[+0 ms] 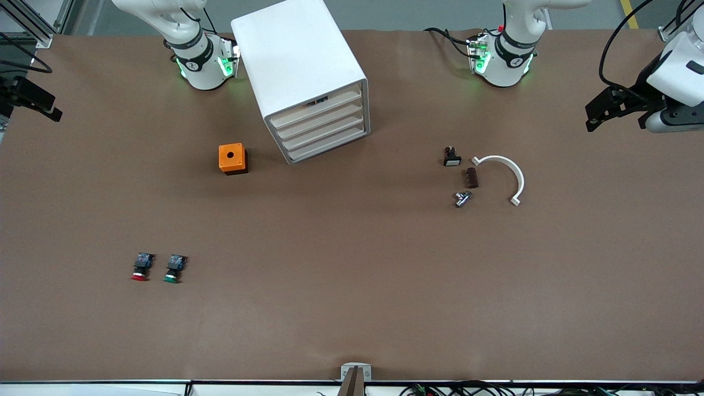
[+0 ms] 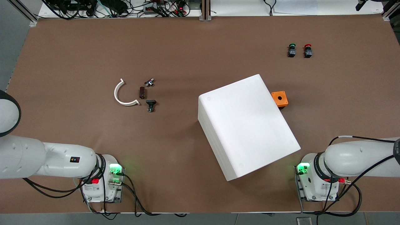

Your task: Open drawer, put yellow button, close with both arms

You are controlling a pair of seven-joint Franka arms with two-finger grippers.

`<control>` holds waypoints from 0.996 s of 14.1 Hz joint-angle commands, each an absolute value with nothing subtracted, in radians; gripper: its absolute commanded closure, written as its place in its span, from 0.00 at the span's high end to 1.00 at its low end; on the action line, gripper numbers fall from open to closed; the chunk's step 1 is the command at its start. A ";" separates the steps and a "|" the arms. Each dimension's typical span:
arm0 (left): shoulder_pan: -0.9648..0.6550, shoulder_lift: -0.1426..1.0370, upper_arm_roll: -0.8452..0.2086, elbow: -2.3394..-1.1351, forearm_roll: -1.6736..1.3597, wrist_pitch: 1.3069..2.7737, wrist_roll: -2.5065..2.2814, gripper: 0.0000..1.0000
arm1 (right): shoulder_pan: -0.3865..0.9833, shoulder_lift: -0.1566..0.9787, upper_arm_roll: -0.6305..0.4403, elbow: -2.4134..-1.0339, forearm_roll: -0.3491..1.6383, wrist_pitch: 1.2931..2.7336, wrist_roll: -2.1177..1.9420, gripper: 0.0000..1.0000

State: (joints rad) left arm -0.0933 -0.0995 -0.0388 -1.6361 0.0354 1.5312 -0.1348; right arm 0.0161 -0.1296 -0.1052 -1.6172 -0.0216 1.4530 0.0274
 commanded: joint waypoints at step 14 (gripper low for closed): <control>-0.069 -0.135 -0.029 -1.611 0.020 1.463 -0.101 1.00 | 0.014 -0.161 -0.112 -1.646 0.004 1.483 0.031 1.00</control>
State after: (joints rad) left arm -0.0766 -0.1386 -0.0285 -1.6377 0.0325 1.4812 -0.1047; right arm 0.0153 -0.1298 -0.1109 -1.6178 -0.0170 1.4663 0.0276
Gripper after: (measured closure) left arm 0.000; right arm 0.000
